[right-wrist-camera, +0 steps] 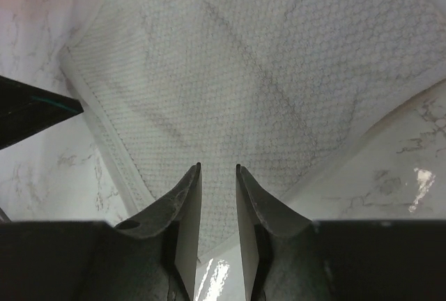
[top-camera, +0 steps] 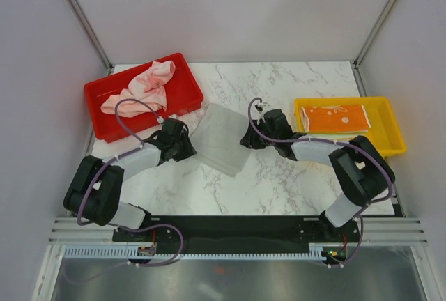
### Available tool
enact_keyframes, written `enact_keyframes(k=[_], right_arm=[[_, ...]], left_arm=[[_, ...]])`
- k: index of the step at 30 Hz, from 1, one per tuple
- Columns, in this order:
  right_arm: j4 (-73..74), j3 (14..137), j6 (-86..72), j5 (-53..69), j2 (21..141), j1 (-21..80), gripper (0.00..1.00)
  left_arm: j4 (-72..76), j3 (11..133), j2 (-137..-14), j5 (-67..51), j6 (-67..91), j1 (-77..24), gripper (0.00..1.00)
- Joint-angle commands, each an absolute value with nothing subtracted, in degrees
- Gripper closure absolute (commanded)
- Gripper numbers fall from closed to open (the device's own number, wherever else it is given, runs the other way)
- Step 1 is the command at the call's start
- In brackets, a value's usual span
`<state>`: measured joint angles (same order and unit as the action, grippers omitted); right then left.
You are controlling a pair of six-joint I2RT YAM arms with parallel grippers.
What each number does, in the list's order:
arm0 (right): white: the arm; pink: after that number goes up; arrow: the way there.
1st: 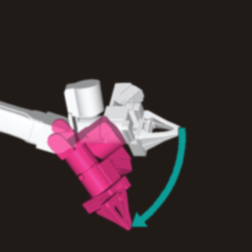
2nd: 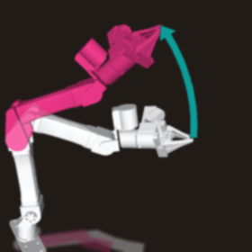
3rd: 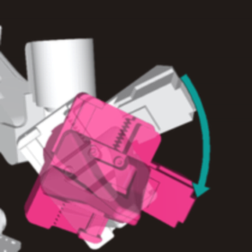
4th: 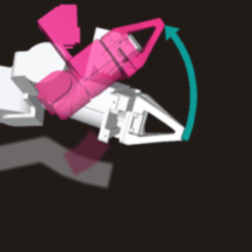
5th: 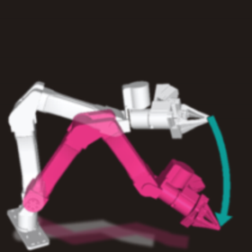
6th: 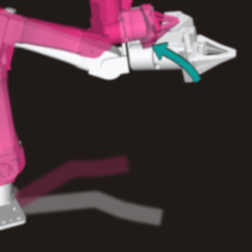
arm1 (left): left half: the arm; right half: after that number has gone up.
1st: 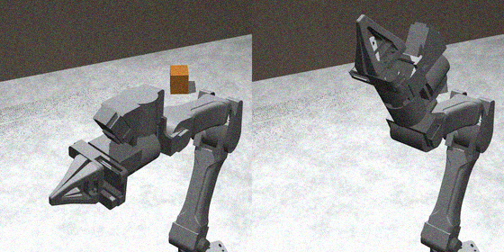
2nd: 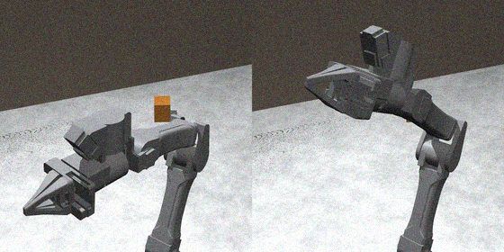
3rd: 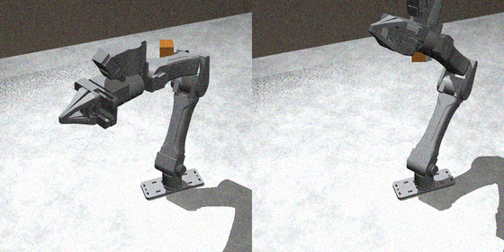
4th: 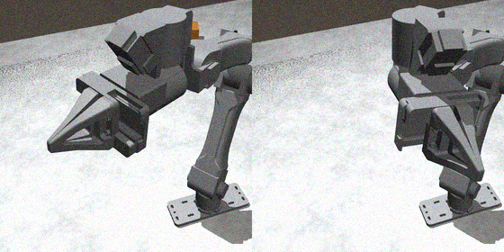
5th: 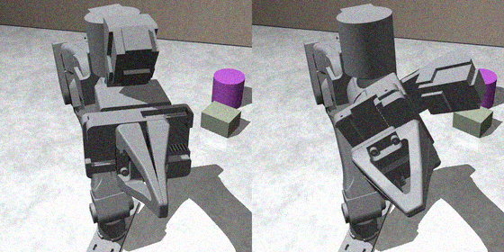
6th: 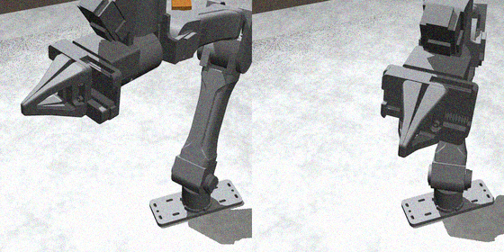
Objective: Fold and stack the towels
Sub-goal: Fold the towel
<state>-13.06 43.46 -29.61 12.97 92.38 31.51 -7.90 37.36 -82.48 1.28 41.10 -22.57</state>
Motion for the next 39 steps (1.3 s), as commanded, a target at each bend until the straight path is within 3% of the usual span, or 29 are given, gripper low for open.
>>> enact_keyframes(k=[1,9,19,22,27,29,39], right_arm=[[-14.9,47.2,-29.5,13.1,96.7,31.6,0.67],[7.2,56.3,-10.0,9.7,102.6,26.6,0.66],[24.0,74.3,0.5,14.3,106.3,21.7,0.58],[23.5,74.5,-10.8,14.7,101.4,21.7,0.57],[18.6,60.2,-38.5,4.6,90.9,23.6,0.5],[17.8,55.4,-43.1,1.2,88.4,25.5,0.46],[6.1,41.6,-57.4,-6.9,85.2,33.9,0.48]], left_arm=[[-14.8,39.5,-79.7,4.9,47.6,-22.8,0.59],[-17.5,42.1,-64.8,2.3,46.2,-22.8,0.52],[-16.2,46.9,-73.8,0.3,43.0,-22.9,0.5],[-17.3,49.7,-81.3,0.6,38.9,-22.8,0.52],[-17.3,54.7,-90.4,-2.6,34.8,-22.8,0.53],[-17.7,56.2,-93.4,-3.7,34.9,-22.8,0.53],[-17.8,56.2,-96.9,-0.2,35.7,-22.8,0.51]])
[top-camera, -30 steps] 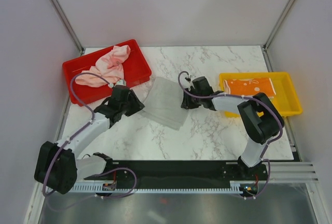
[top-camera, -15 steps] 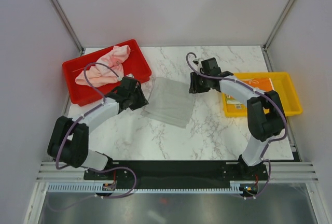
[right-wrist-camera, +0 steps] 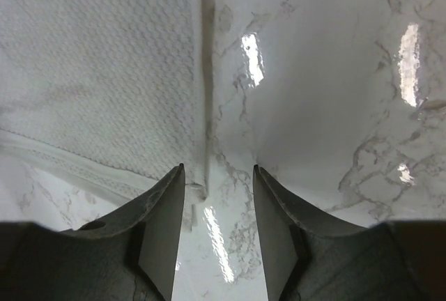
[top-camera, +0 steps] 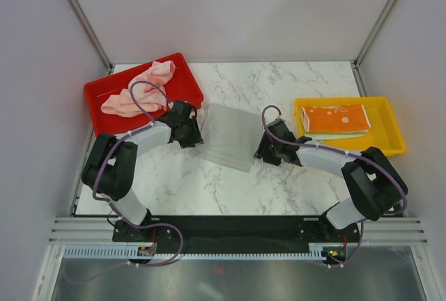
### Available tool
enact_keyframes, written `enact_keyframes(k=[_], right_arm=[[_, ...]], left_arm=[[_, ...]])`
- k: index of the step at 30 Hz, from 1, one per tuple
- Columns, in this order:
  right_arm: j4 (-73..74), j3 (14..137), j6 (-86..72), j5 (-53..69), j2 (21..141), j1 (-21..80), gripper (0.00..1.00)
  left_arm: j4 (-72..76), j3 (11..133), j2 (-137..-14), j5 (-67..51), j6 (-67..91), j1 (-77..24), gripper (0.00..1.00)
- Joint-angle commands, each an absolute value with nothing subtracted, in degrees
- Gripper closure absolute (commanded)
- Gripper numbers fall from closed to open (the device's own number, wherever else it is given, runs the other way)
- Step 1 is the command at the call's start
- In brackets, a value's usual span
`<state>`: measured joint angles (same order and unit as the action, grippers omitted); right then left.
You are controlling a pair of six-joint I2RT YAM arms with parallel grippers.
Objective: Fold and stack the towels
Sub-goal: Fold the towel
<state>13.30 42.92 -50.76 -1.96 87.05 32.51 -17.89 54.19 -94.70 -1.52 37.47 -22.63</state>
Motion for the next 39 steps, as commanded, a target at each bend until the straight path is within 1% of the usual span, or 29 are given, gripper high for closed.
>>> enact_keyframes(k=[1,4,11,12,15,16,18,19,22,27,29,31,39], right_arm=[[3.1,40.1,-57.8,-6.8,85.4,34.4,0.49],[0.7,39.2,-59.5,-6.9,86.7,36.4,0.5],[2.6,37.5,-63.9,-11.4,86.7,39.8,0.54],[3.2,37.6,-64.3,-12.0,86.7,40.2,0.55],[4.0,37.1,-64.9,-13.6,86.7,40.3,0.66],[4.0,36.9,-64.7,-14.1,86.7,40.3,0.74],[4.0,37.0,-64.1,-15.4,86.5,40.3,0.81],[4.1,37.0,-63.3,-15.9,86.3,40.3,0.89],[4.4,37.3,-61.1,-17.2,85.4,40.0,1.0],[4.4,37.6,-56.7,-15.4,82.6,38.2,1.0],[3.6,38.4,-55.5,-11.5,81.5,38.2,1.0],[3.6,39.2,-55.4,-9.4,80.8,38.4,1.0],[4.2,40.3,-56.7,-4.8,79.5,39.2,1.0]], left_arm=[[-17.8,56.3,-97.4,-0.2,35.7,-22.8,0.51],[-17.8,56.0,-97.8,-0.2,36.3,-22.8,0.52],[-17.6,55.6,-97.1,-0.2,37.8,-22.8,0.52],[-17.6,55.6,-97.0,-0.2,38.0,-22.8,0.52],[-17.9,55.5,-97.5,-0.3,38.7,-22.8,0.58],[-18.0,55.3,-97.4,-0.2,38.8,-22.8,0.65],[-18.5,55.2,-96.7,-0.2,39.5,-22.9,0.75],[-18.5,54.9,-96.4,-0.2,39.6,-22.9,0.82],[-18.6,54.4,-95.1,-0.8,40.1,-23.0,0.98],[-19.7,54.0,-93.1,-1.7,40.3,-23.4,0.98],[-20.7,54.4,-92.6,-0.2,39.7,-23.4,0.98],[-23.1,56.1,-91.9,2.4,38.9,-23.4,0.98],[-30.7,62.7,-90.4,5.2,35.9,-23.4,0.98]])
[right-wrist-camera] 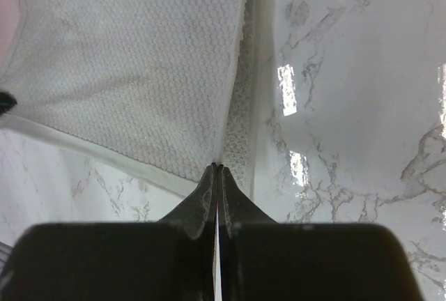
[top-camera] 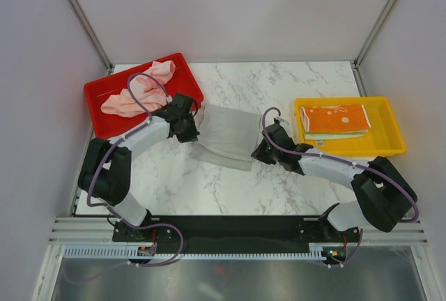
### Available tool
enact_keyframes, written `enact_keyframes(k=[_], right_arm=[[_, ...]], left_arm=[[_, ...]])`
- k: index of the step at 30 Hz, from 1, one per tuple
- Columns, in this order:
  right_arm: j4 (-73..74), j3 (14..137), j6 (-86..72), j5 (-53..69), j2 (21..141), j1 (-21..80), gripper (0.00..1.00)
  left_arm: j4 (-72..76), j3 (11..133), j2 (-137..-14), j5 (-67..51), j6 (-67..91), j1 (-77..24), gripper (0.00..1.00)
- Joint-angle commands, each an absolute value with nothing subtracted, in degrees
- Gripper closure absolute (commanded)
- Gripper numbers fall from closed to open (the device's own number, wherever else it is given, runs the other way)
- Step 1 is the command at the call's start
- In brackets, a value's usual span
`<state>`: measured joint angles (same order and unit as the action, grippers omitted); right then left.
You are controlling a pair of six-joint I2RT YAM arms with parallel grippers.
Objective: Fold and stack the towels
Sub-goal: Fold the towel
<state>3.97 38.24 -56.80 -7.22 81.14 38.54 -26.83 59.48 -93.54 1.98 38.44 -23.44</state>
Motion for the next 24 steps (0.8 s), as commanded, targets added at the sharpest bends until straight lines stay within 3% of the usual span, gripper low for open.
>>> enact_keyframes(k=[1,8,16,24], right_arm=[[3.3,40.3,-57.0,-4.7,79.3,39.4,1.0],[1.8,42.3,-57.1,-4.0,78.2,40.4,1.0],[-4.6,32.6,-62.0,-3.4,77.8,43.2,1.0],[-10.8,29.4,-63.0,-3.0,83.5,44.5,1.0]], left_arm=[[-30.9,62.7,-89.9,4.7,35.4,-23.4,0.98],[-33.3,64.3,-87.2,3.0,34.3,-23.4,0.98],[-34.8,58.2,-88.5,10.5,33.0,-23.3,0.98],[-33.1,55.3,-91.0,8.4,33.2,-23.4,0.98]])
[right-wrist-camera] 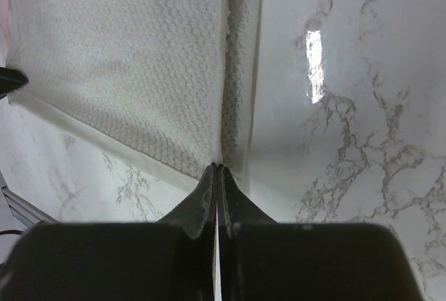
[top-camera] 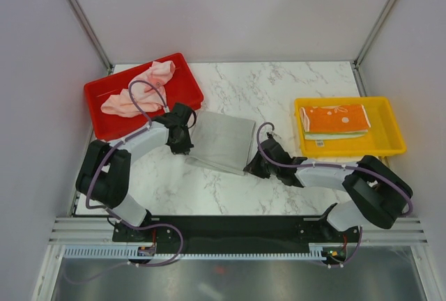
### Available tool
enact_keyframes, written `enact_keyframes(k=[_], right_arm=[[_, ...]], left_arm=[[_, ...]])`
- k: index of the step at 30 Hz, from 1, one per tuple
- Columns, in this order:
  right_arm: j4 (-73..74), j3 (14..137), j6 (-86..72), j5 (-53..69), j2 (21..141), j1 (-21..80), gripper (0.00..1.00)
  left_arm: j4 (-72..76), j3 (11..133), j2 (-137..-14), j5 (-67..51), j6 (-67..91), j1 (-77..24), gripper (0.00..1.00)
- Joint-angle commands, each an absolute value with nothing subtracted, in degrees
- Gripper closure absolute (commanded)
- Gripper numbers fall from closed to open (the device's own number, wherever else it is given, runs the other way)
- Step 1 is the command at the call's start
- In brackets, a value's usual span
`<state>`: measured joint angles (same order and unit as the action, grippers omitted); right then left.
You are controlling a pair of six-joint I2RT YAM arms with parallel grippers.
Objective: Fold and stack the towels
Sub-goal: Fold the towel
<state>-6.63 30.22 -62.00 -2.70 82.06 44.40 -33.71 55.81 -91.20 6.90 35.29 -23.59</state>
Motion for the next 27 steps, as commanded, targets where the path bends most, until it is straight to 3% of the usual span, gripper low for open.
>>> enact_keyframes(k=[1,12,17,20,27], right_arm=[[-10.8,29.3,-62.9,-3.2,83.5,44.5,1.0],[-8.2,30.3,-59.9,-5.4,80.9,44.6,1.0],[-6.8,31.2,-58.1,-6.4,80.9,44.5,1.0],[-6.8,31.0,-57.9,-6.4,81.1,44.5,1.0],[-5.5,31.1,-56.9,-6.4,80.9,44.5,0.98]], left_arm=[[-33.1,55.2,-91.0,8.3,33.1,-23.4,0.98],[-33.1,53.5,-91.1,7.6,33.5,-23.6,0.98],[-33.2,52.3,-90.4,7.3,33.8,-24.1,0.84],[-33.1,51.4,-89.7,6.8,34.2,-24.5,0.82],[-33.6,49.7,-84.7,3.3,35.0,-25.0,0.66]])
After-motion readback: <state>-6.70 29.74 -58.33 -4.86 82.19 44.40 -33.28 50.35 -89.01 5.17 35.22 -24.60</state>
